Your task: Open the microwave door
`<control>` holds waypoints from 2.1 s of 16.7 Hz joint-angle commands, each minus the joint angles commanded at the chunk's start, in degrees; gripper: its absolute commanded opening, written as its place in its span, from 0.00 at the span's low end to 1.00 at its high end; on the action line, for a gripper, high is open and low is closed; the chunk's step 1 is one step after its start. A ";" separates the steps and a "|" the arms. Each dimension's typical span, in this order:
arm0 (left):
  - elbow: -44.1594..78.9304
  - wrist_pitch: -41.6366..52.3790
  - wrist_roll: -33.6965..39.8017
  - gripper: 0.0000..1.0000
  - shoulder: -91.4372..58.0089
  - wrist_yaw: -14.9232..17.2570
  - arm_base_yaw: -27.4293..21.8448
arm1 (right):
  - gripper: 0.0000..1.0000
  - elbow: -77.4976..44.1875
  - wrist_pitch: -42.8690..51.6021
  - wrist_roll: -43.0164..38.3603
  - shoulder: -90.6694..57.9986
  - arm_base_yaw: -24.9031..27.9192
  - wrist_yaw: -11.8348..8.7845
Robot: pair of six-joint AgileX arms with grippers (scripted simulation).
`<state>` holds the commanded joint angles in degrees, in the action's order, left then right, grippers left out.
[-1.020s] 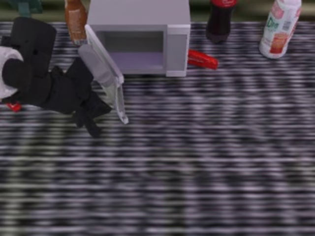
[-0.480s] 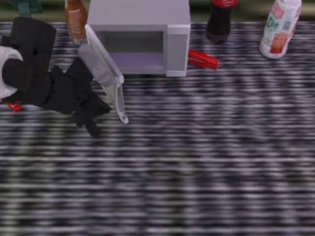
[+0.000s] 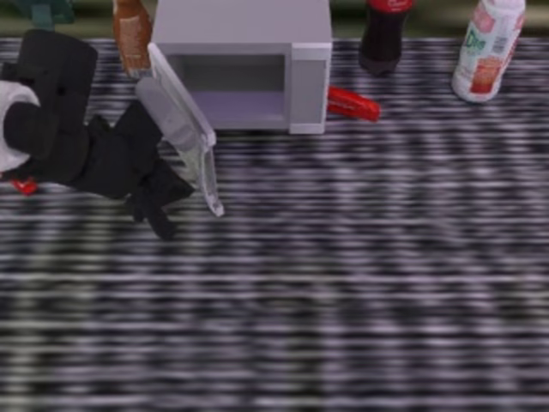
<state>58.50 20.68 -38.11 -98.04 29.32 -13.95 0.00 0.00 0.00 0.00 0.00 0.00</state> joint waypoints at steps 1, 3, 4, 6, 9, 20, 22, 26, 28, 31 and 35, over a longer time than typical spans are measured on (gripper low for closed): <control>0.00 0.00 0.00 0.08 0.00 0.00 0.00 | 1.00 0.00 0.00 0.00 0.00 0.00 0.00; 0.00 0.00 0.00 0.23 0.00 0.00 0.00 | 1.00 0.00 0.00 0.00 0.00 0.00 0.00; 0.00 0.00 0.00 0.30 0.00 0.00 0.00 | 1.00 0.00 0.00 0.00 0.00 0.00 0.00; 0.00 0.00 0.00 0.45 0.00 0.00 0.00 | 1.00 0.00 0.00 0.00 0.00 0.00 0.00; 0.00 0.00 0.00 0.68 0.00 0.00 0.00 | 1.00 0.00 0.00 0.00 0.00 0.00 0.00; 0.00 0.00 0.00 1.00 0.00 0.00 0.00 | 1.00 0.00 0.00 0.00 0.00 0.00 0.00; 0.00 -0.01 0.01 1.00 0.01 0.00 -0.04 | 1.00 0.00 0.00 0.00 0.00 0.00 0.00; -0.83 2.87 0.48 1.00 4.24 -0.57 -0.46 | 1.00 0.00 0.00 0.00 0.00 0.00 0.00; -1.68 5.84 1.20 1.00 8.58 -0.89 -0.75 | 1.00 0.00 0.00 0.00 0.00 0.00 0.00; -2.80 9.77 2.26 1.00 13.87 -1.22 -1.06 | 1.00 0.00 0.00 0.00 0.00 0.00 0.00; -2.98 10.52 2.43 1.00 14.68 -1.26 -1.14 | 1.00 0.00 0.00 0.00 0.00 0.00 0.00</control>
<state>55.52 31.20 -35.69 -83.36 28.06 -15.09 0.00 0.00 0.00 0.00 0.00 0.00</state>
